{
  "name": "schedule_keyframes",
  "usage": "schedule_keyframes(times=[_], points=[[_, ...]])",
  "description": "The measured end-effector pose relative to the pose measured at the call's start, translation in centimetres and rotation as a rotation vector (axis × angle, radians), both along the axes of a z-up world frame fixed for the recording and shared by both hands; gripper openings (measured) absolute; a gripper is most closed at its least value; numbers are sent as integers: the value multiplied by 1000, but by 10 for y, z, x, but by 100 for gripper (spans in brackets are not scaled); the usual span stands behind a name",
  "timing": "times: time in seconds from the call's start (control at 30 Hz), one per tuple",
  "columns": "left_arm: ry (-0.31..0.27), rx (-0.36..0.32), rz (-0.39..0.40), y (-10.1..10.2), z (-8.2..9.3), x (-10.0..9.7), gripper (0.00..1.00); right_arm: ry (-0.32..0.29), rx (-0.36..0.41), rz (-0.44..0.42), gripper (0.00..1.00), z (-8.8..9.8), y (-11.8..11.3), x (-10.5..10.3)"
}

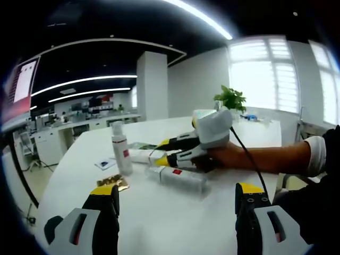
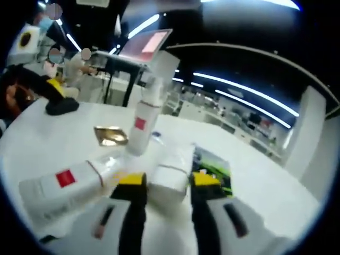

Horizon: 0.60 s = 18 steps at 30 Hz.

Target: Arrange the skincare products in the storage area until every visible bottle or jar stands upright without overlapping.

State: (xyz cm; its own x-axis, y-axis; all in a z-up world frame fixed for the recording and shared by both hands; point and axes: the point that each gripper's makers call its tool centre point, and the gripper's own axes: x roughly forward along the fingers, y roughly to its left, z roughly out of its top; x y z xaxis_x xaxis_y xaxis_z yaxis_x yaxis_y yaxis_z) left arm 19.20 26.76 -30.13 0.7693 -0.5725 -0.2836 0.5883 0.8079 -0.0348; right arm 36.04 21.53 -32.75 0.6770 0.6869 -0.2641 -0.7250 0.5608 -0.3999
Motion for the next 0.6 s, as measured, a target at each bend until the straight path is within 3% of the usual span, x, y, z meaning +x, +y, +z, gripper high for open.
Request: schedule_keyframes(times=[0.6], points=[[1, -3, -4, -1, 1, -3, 92, 55, 23, -28, 28, -5, 0, 9]])
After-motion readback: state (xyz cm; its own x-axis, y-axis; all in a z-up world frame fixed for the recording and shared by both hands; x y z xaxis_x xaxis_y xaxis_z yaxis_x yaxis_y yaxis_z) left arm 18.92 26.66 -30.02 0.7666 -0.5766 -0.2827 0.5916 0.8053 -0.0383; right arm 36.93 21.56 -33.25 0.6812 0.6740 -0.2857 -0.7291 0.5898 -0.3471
